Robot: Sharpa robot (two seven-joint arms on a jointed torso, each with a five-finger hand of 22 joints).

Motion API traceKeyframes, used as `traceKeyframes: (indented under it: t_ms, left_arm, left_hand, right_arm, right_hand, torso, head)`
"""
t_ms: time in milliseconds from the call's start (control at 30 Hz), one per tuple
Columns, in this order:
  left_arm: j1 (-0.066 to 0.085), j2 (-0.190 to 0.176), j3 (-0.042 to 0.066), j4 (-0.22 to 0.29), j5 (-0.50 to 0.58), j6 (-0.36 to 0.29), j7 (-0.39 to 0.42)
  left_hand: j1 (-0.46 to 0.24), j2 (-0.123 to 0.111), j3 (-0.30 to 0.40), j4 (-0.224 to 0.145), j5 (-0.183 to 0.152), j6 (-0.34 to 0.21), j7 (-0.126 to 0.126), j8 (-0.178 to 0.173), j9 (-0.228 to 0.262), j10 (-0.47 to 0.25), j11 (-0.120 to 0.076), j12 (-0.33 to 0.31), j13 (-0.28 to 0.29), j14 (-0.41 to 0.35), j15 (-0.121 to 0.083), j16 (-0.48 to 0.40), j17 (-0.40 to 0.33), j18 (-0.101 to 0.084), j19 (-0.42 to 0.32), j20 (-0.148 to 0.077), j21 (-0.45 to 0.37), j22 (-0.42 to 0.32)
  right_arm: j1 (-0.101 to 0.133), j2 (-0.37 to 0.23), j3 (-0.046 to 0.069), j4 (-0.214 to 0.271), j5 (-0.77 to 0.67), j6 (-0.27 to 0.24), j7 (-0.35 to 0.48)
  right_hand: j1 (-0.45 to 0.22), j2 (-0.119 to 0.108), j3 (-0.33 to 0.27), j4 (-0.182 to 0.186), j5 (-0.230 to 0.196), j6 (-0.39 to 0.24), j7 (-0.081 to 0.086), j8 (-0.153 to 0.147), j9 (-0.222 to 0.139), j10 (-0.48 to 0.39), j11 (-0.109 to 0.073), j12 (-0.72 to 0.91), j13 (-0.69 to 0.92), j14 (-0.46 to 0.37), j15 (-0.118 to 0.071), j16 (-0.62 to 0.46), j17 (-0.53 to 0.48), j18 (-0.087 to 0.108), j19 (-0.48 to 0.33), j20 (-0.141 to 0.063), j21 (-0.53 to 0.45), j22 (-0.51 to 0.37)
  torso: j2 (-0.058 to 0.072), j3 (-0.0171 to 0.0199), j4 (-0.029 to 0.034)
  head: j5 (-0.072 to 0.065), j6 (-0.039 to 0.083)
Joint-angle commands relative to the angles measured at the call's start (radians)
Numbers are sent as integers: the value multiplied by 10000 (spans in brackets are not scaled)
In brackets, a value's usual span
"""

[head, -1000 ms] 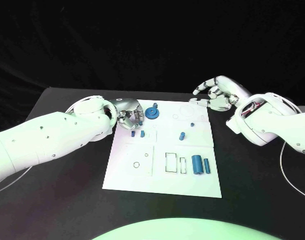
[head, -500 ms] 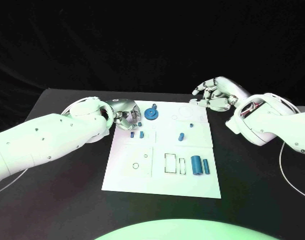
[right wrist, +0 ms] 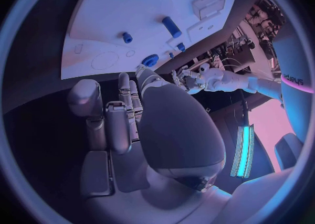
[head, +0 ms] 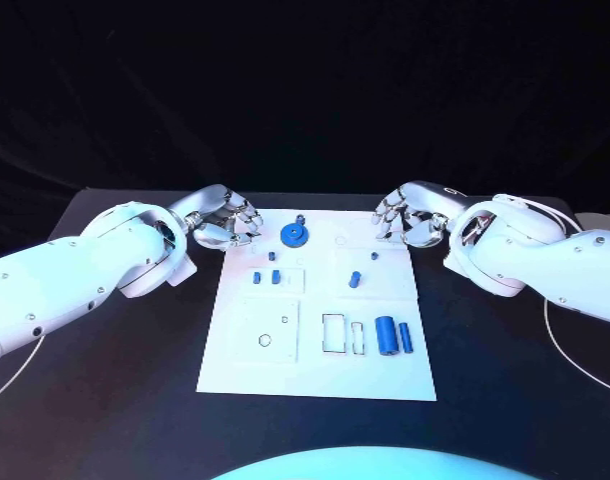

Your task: Assemble the parts on the task board

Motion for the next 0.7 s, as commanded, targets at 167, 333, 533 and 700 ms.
traceKeyframes:
  t_ms: [167, 333, 533, 700]
  left_arm:
    - [10, -411, 27, 483, 6726, -282, 1710]
    - [2, -681, 28, 858, 8422, -276, 2242]
    - [-14, -911, 25, 1236, 9071, -206, 2524]
    - [-27, -1026, 24, 1393, 9272, -220, 2613]
  left_hand:
    - [362, 118, -37, -153, -23, -117, 146, 79, -16, -630, 182, 141, -125, -1573, 224, -1243, -989, 104, -1078, 236, -1374, -868]
    - [433, 267, -90, -194, -20, -59, 105, 165, 3, -423, 131, 420, -81, -1461, 170, -1209, -1108, 123, -905, 193, -1445, -949]
    - [456, 331, -114, -233, -13, -9, 60, 232, 9, -186, 62, 692, -47, -1305, 99, -1163, -1217, 124, -713, 117, -1473, -1004]
    - [458, 340, -115, -238, -14, 0, 53, 242, 9, -155, 52, 728, -44, -1282, 89, -1154, -1231, 124, -688, 107, -1477, -1011]
  right_arm:
    - [-135, 205, -13, -66, -3064, 1308, -937]
    - [-272, 312, -20, -4, -3540, 1423, -1121]
    - [-355, 404, -22, 31, -3823, 1445, -1245]
    - [-386, 459, -22, 30, -3903, 1497, -1281]
  right_hand:
    - [-153, -323, 396, 2, -63, 178, -9, -101, -44, 24, 19, -379, -496, 462, 59, 175, 227, -140, 264, 0, 460, 361]
    - [-223, -387, 484, -9, -117, 172, 26, -138, -61, 31, 51, -453, -617, 483, 80, 222, 309, -165, 312, 12, 573, 452]
    - [-252, -458, 601, -27, -131, 155, 94, -188, -83, 58, 101, -517, -741, 508, 111, 284, 414, -213, 408, 48, 798, 616]
    - [-224, -476, 747, -54, -98, 198, 110, -198, -87, 120, 110, -548, -835, 534, 121, 350, 521, -248, 490, 77, 995, 757]
  torso:
    - [24, -44, -12]
    - [22, -33, -14]
    - [9, -44, 18]
    - [9, -37, 4]
  head:
    - [-89, 33]
    - [-92, -5]
    - [-140, -47]
    - [-134, -59]
